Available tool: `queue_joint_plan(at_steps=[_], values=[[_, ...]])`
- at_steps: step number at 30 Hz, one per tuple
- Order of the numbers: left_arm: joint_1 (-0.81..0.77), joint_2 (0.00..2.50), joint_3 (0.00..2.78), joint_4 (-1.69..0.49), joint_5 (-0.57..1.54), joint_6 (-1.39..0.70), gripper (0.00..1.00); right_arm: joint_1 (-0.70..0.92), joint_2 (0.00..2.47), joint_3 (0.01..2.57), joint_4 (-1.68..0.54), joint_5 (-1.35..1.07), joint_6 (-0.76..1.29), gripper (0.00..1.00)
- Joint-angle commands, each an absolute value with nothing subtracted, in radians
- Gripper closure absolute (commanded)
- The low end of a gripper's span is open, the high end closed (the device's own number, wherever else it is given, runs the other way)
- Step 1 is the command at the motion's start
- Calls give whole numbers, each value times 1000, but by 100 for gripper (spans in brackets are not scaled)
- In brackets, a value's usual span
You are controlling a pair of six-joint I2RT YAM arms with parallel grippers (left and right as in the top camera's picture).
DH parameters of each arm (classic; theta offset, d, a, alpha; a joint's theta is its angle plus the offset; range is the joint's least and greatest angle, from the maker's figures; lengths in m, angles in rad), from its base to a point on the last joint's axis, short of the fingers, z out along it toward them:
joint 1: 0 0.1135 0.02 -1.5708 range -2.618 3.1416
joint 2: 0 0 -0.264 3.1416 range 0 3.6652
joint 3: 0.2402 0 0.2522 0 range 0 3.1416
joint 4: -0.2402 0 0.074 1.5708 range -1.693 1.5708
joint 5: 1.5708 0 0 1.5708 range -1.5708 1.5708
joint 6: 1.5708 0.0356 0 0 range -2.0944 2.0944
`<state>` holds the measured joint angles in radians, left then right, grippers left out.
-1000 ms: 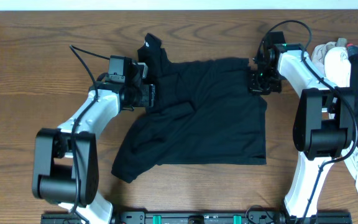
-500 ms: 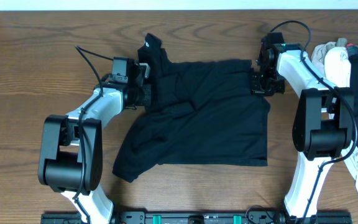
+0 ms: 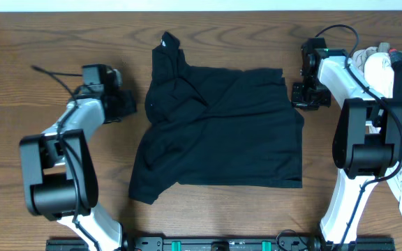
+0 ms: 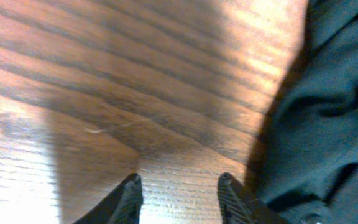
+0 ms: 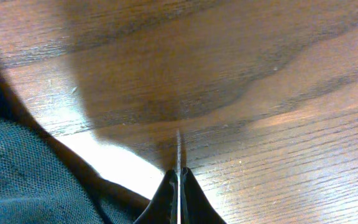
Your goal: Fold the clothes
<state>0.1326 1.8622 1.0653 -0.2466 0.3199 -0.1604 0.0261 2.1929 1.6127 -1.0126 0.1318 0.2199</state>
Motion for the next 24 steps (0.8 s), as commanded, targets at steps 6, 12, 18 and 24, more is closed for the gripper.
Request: queue_joint_plan(at_steps=[6, 12, 18, 24], values=[[73, 1671, 1081, -300, 625, -59, 52, 25, 2203, 1608, -1021, 149, 231, 87], [-131, 1655, 1079, -403, 488, 186, 47, 25, 2203, 1608, -1026, 113, 231, 70], [-316, 1700, 1079, -379, 264, 269, 42, 25, 2203, 1608, -1037, 97, 231, 66], [-355, 1750, 1079, -352, 131, 262, 44, 25, 2201, 1610, -1065, 96, 223, 68]])
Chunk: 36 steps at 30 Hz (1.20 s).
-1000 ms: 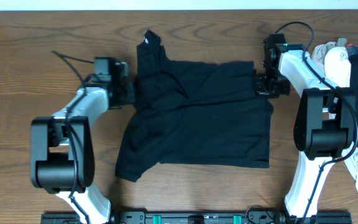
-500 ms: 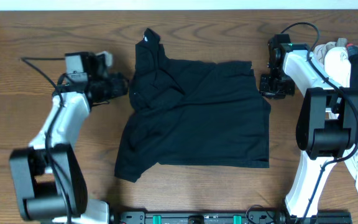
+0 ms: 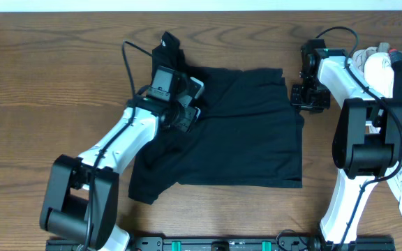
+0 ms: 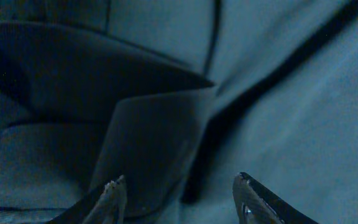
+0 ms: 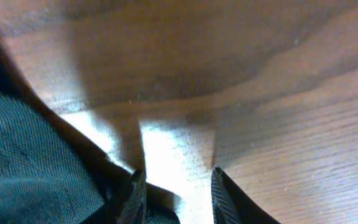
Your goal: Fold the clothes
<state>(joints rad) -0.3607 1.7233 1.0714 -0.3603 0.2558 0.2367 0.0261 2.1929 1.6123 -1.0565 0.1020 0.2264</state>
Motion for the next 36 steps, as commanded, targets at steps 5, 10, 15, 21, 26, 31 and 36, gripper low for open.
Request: queue_joint_plan(at_steps=[5, 10, 15, 21, 26, 31, 36], values=[[-344, 1778, 1079, -292, 69, 250, 60, 25, 2174, 1611, -1082, 69, 218, 72], [-340, 1755, 1100, -316, -4, 172, 94, 25, 2100, 1611, -1077, -11, 204, 73], [-274, 1667, 1148, -415, -77, 24, 94, 31, 2031, 1611, -1047, -191, 131, 73], [-97, 1567, 1150, -487, -80, -39, 94, 74, 2052, 1597, -1026, -218, 133, 80], [28, 1577, 1142, -552, -80, -39, 94, 101, 2083, 1541, -967, -205, 170, 81], [108, 1581, 1137, -589, -117, -39, 91, 96, 2093, 1463, -900, -184, 240, 80], [152, 1580, 1137, -613, -152, -40, 83, 96, 2093, 1419, -863, -157, 236, 78]])
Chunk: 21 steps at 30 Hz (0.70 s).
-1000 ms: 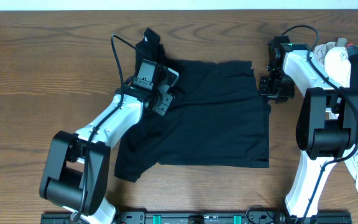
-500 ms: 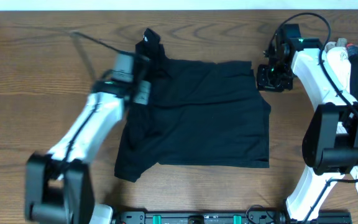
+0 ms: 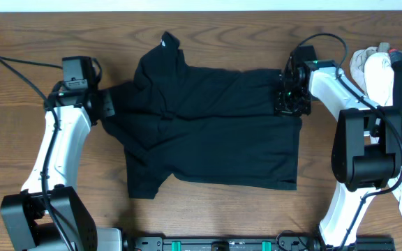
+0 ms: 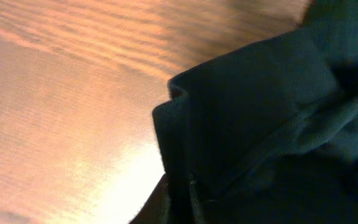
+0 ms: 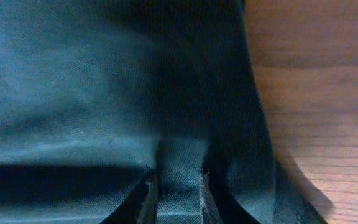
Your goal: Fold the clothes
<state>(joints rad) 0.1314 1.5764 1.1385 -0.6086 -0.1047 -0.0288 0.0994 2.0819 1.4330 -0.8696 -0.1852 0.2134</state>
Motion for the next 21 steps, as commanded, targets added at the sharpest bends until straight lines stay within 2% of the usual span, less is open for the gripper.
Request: queue_joint_plan(at_steps=[1, 6, 11, 16, 21], values=[[160, 1580, 1137, -613, -152, -44, 83, 96, 2093, 1419, -863, -146, 221, 77], [198, 1580, 1137, -640, -217, -105, 86, 84, 2093, 1419, -883, -139, 204, 75], [206, 1563, 1138, -679, -131, -114, 69, 55, 2070, 1420, -941, -166, 76, 74], [206, 1459, 1162, -756, -112, -115, 66, 4, 1975, 1420, -980, -303, -36, 68], [206, 1262, 1169, -871, -37, -149, 48, -38, 1816, 1420, -1018, -368, -39, 62]])
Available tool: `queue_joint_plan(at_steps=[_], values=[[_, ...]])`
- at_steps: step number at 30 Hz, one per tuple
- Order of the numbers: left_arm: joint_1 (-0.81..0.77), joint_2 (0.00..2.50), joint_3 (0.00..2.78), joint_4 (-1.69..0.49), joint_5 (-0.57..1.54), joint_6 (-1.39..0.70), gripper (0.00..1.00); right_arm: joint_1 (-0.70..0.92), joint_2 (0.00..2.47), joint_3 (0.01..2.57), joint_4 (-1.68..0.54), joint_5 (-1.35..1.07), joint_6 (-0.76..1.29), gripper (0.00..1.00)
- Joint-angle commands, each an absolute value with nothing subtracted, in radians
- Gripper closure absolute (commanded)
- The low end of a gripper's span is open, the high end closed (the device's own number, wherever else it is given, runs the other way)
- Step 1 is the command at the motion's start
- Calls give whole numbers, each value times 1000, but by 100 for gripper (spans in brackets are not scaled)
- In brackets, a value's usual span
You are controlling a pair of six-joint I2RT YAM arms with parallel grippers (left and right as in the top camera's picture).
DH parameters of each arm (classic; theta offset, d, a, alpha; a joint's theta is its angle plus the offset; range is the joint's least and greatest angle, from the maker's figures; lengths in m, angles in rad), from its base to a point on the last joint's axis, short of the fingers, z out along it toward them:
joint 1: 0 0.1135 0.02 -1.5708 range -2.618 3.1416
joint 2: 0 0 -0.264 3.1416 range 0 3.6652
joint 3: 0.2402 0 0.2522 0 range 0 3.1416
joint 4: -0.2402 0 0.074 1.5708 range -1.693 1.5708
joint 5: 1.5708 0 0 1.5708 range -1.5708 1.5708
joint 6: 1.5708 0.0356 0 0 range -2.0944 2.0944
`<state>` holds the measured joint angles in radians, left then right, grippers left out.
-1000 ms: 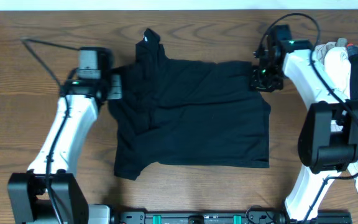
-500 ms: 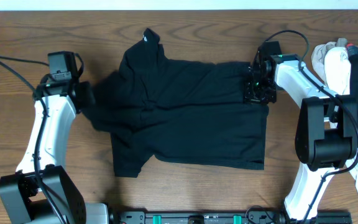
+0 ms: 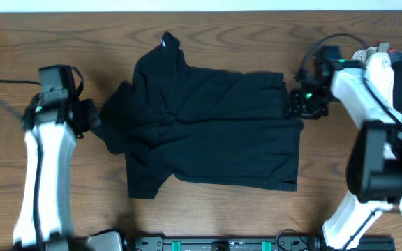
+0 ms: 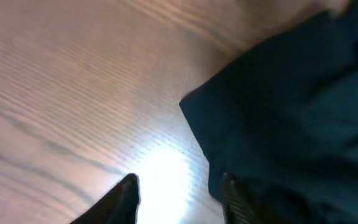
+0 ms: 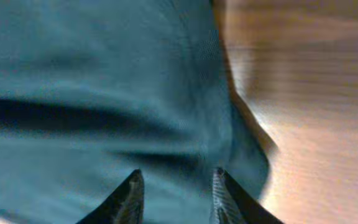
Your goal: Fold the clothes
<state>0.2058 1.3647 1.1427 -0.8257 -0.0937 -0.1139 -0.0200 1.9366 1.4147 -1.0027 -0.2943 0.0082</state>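
A black short-sleeved shirt (image 3: 215,132) lies spread on the wooden table (image 3: 61,209), its collar (image 3: 165,40) pointing to the far side. One sleeve (image 3: 117,115) sticks out to the left. My left gripper (image 3: 93,120) stands just left of that sleeve; in its own view the left gripper (image 4: 179,196) is open over bare wood, with the sleeve edge (image 4: 272,112) beside its right finger. My right gripper (image 3: 296,104) is at the shirt's right edge, where the right gripper (image 5: 178,196) is open over the fabric (image 5: 92,74), holding nothing.
A pile of other clothes (image 3: 396,70), white, black and red, lies at the table's right edge behind the right arm. A black rail (image 3: 215,244) runs along the front edge between the two arm bases.
My left gripper, then shut on the sleeve edge, has let go and now stands open a little further left. My right gripper has opened wider and moved slightly right along the shirt's edge.
First my left gripper was open on bare wood left of the rumpled shirt, the right one shut beside its right edge. Then the left was open over the folded-in sleeve, the right open. Then both held fabric with the sleeve drawn out left. Now both are open.
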Motion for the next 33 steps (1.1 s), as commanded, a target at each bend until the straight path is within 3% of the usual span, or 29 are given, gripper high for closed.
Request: queue_joint_plan(at_steps=[1, 7, 12, 16, 18, 19, 20, 25, 33], values=[[206, 1235, 1169, -904, -20, -167, 47, -43, 1786, 1420, -1029, -368, -38, 60], [206, 1184, 1100, -1054, 196, -326, 46, -48, 1624, 1420, -1125, -367, 43, 45], [206, 1215, 933, -1011, 273, -431, 46, -44, 1601, 1411, -1227, -363, 108, 38], [199, 1243, 831, -884, 381, -385, 46, -31, 1603, 1335, -1168, -344, 112, 52], [186, 1256, 809, -842, 414, -347, 47, -22, 1604, 1277, -1060, -352, 112, 74], [178, 1261, 809, -832, 429, -322, 53, -15, 1604, 1246, -981, -382, 111, 83], [169, 1262, 809, -819, 445, -293, 55, -9, 1604, 1221, -906, -417, 112, 87], [127, 1251, 816, -744, 514, -205, 57, 61, 1656, 1132, -514, -475, 250, 93], [92, 1208, 839, -720, 541, -168, 57, 135, 1945, 1209, -263, -448, 353, 99]])
